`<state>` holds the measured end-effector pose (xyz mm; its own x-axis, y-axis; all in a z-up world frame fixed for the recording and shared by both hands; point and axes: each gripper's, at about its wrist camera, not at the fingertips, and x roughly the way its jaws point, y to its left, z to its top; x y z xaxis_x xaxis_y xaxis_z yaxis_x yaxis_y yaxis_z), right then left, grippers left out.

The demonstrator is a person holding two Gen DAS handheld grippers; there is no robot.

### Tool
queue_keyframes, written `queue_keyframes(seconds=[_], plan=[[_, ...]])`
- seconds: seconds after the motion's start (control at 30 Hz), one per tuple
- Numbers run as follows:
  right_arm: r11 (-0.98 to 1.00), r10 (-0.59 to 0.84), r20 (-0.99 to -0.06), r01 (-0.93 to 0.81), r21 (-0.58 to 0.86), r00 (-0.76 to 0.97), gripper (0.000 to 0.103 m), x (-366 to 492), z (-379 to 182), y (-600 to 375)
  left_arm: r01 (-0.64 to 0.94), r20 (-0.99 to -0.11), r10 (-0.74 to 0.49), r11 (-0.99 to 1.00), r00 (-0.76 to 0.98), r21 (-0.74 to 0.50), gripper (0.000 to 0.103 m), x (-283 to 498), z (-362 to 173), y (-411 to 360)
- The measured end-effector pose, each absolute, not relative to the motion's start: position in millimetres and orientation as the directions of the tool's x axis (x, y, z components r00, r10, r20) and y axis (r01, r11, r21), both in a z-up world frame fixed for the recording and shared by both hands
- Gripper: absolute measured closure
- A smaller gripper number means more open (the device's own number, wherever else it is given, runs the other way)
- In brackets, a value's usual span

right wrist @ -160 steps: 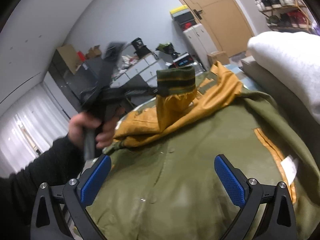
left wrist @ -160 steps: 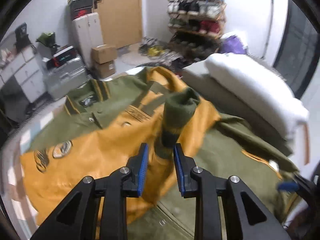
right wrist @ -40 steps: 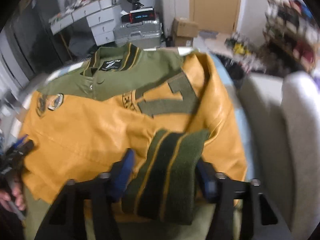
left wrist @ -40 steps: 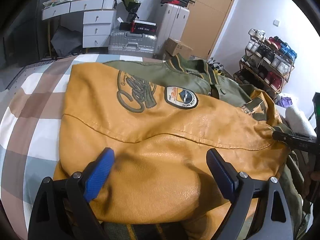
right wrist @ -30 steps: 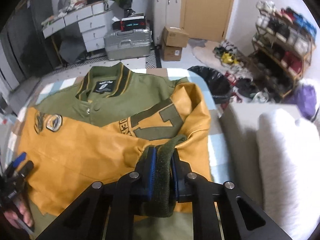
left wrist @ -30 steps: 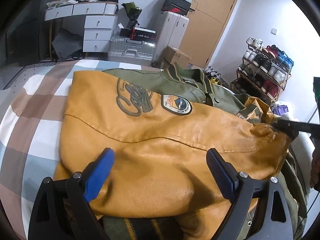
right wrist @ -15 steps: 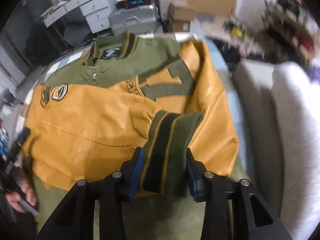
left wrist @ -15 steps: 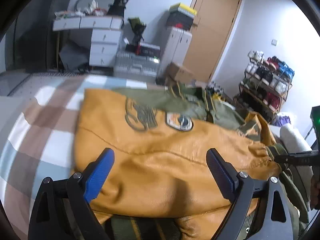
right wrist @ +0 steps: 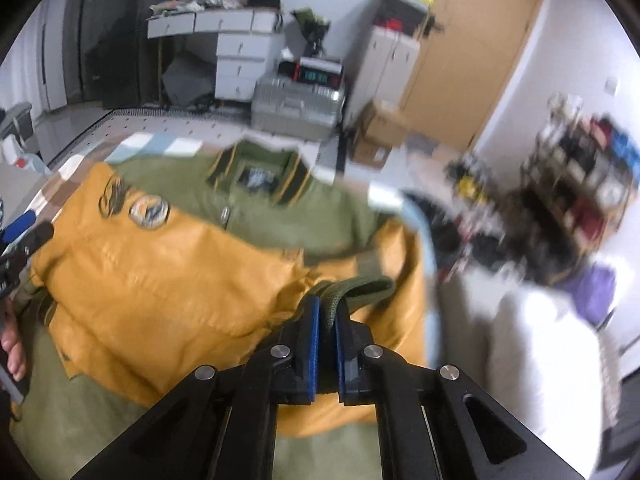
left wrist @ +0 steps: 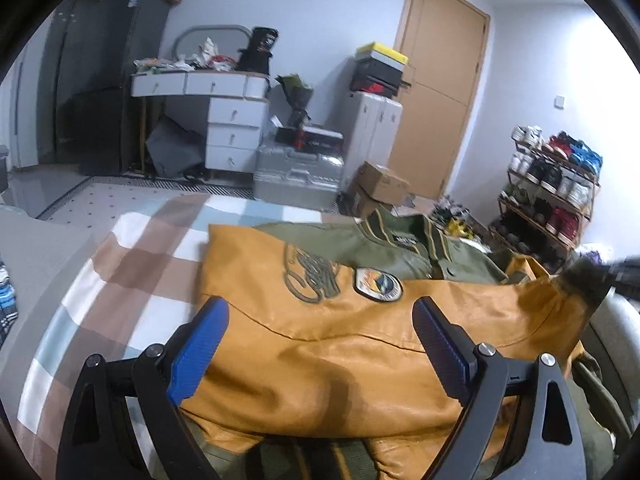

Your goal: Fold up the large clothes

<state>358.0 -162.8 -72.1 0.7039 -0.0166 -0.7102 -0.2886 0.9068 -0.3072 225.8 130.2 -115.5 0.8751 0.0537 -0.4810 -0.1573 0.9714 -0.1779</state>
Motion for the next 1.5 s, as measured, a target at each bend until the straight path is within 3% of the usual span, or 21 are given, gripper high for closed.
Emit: queue_keyframes(seconds=[0.17,0.3,0.43,0.57,0.63,0.67,0.7,0.77,0.9,1.03,1.2,1.3,1.4,1.5], plan=[[0.931,-0.041,-0.629,-0.2,-0.307,0.776,0.097,374.2,-58.0,-180.7,-0.183,-0.505,0.058,0.962,0.861,-0.201,0.013,227.9,-118.9,139.5],[0.927,-0.148,-0.757,-0.179,-0.331,0.636,0.097,400.6,-132.5,-205.1,-0.199,-0.554,0.044,0.955,0.831,-0.222,0.013,233.2,-125.8,144.2],[0.921,-0.207,-0.794,-0.161,-0.356,0.571,0.1,398.1,-167.1,-229.2,-0.202,-0.551,0.049,0.954,0.833,-0.221,0.013,230.1,-126.4,146.4],[0.959,-0.149,-0.754,-0.092,-0.268,0.64,0.077,381.2,-125.8,-239.2,-0.16,-0.582,0.007,0.964,0.813,-0.212,0.013,234.1,-129.0,142.1],[0.973,-0.066,-0.72,-0.117,-0.201,0.691,0.045,367.8,-101.6,-231.0,-0.102,-0.674,-0.087,0.967,0.733,-0.236,0.013,247.7,-140.8,136.0],[0.972,-0.027,-0.683,-0.141,-0.188,0.73,0.011,359.0,-87.7,-219.7,-0.093,-0.705,-0.092,0.971,0.703,-0.22,0.013,251.7,-145.9,132.6],[0.97,-0.013,-0.659,-0.152,-0.192,0.752,0.0,354.4,-82.8,-213.0,-0.101,-0.726,-0.055,0.98,0.686,-0.169,0.013,253.1,-150.0,127.3],[0.952,0.051,-0.627,-0.228,-0.204,0.777,0.0,347.1,-84.3,-187.9,-0.087,-0.745,-0.01,0.992,0.667,-0.091,0.013,254.2,-154.8,117.0],[0.928,0.09,-0.762,-0.332,-0.171,0.642,0.0,362.7,-132.6,-152.2,-0.052,-0.771,0.041,0.999,0.636,0.01,0.013,254.9,-162.3,102.4],[0.925,0.002,-0.847,-0.322,-0.2,0.531,0.0,370.3,-185.7,-143.1,-0.042,-0.782,0.039,0.999,0.622,0.016,0.012,253.5,-165.0,102.2],[0.931,0.03,-0.844,-0.322,-0.171,0.536,0.001,360.7,-184.8,-150.2,-0.054,-0.769,0.031,0.999,0.639,-0.005,0.012,246.6,-158.6,106.7],[0.936,0.15,-0.778,-0.342,-0.088,0.61,0.0,338.0,-159.5,-156.1,-0.034,-0.78,0.033,0.999,0.625,0.015,0.012,246.5,-157.6,100.3],[0.922,0.071,-0.837,-0.355,-0.152,0.543,0.0,341.1,-181.5,-147.5,-0.011,-0.789,0.055,0.998,0.612,0.061,0.011,250.8,-161.8,96.1],[0.927,0.118,-0.804,-0.355,-0.122,0.583,0.0,320.9,-173.6,-144.4,0.0,-0.789,-0.004,1.0,0.614,-0.006,0.012,249.0,-155.0,106.8]])
